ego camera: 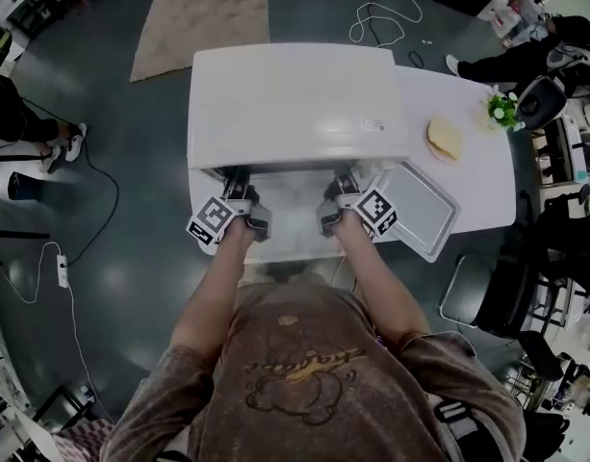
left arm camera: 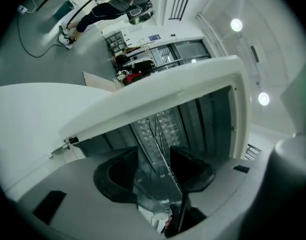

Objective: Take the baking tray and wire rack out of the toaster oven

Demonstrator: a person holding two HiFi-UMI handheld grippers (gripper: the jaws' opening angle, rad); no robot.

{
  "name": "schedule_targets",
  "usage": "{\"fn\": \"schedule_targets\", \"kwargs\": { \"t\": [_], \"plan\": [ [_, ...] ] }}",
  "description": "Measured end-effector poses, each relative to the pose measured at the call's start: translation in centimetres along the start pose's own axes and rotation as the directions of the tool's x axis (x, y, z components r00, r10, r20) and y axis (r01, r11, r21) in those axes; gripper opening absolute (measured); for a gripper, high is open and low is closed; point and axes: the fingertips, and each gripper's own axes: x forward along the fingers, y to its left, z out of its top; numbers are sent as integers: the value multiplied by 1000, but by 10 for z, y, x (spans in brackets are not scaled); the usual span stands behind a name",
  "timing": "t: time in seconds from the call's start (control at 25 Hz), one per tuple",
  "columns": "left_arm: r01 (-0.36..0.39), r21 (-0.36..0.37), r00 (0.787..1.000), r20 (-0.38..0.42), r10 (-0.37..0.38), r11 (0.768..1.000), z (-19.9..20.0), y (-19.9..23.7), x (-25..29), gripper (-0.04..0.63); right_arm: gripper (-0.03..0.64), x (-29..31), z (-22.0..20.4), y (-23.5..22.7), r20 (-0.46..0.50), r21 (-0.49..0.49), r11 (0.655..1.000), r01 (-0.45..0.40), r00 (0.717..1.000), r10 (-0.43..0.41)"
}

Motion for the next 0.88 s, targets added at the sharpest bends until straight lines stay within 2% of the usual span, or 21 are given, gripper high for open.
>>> {"fn": "schedule_targets", "kwargs": {
  "t": [0.2,0.4,0.48,0.64,0.88],
  "plan": [
    [1,11,1000,21,-1,1000,8,2,11,174,156,13,7,9,36,15,999,-31,999,30],
    [27,8,999,22,-28,1000,8,-1,14,92,77,14,13,6,95,47,999,-21,995,17],
    [45,-2,999,22,-45,999,9,-5,14,40,37,14,14,9,109,50,998,-31,994,25],
    [56,-39,998,30,-55,998,10,-7,11,26,21,12,12,12,116,79,996,-42,993,33],
    [62,-103,998,-7,-63,993,-1,-3,-9,17,17,-9,2,8,103,106,994,-36,994,25]
  ]
}}
